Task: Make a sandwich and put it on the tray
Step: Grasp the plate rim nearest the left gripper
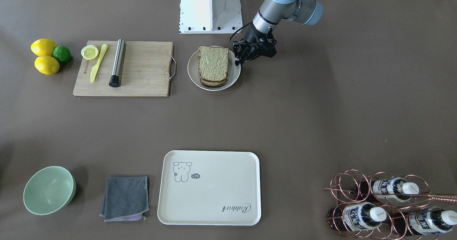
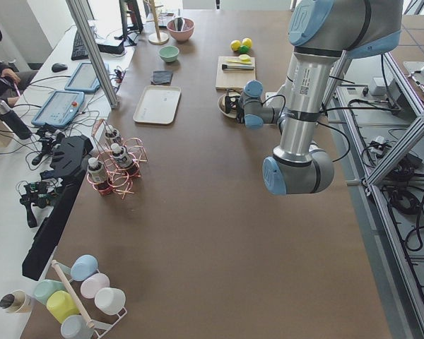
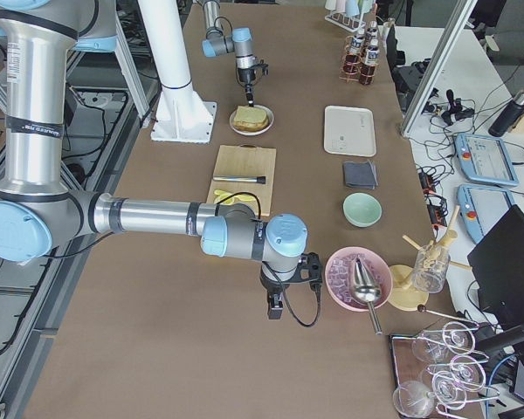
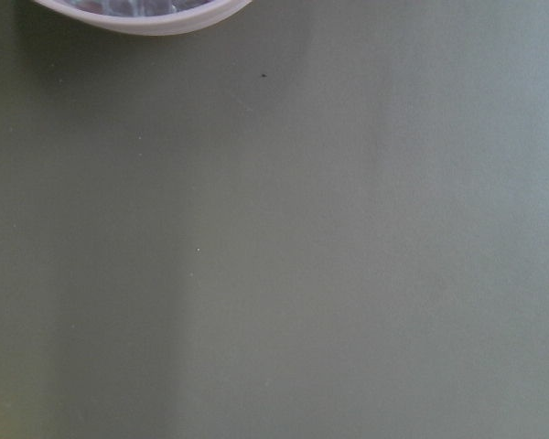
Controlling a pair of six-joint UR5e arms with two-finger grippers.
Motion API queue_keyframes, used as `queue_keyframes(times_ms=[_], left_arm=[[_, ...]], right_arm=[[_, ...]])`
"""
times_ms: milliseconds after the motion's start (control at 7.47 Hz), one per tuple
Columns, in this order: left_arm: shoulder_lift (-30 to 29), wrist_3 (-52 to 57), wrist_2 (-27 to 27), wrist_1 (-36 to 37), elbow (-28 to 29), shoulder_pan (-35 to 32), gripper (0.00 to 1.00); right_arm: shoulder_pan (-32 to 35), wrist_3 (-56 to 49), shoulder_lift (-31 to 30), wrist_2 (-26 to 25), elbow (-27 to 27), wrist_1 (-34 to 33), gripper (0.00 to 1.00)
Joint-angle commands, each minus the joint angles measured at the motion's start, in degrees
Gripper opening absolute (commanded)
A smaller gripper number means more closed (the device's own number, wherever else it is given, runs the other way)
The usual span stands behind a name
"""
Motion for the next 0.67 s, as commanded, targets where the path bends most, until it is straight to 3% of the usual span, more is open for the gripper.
queue_keyframes(times_ms=[0,536], left_arm=[[-0.1,0.0,-0.2,0.0,-0.2,-0.4,0.0],[-0.1,0.2,-3.1,0.3,-0.8,-3.1,0.0]], right_arm=[[0.0,0.0,0.0,0.1,-0.1,0.0,1.0],[0.0,0.1,-0.1,0.1,-0.3,0.0,1.0]])
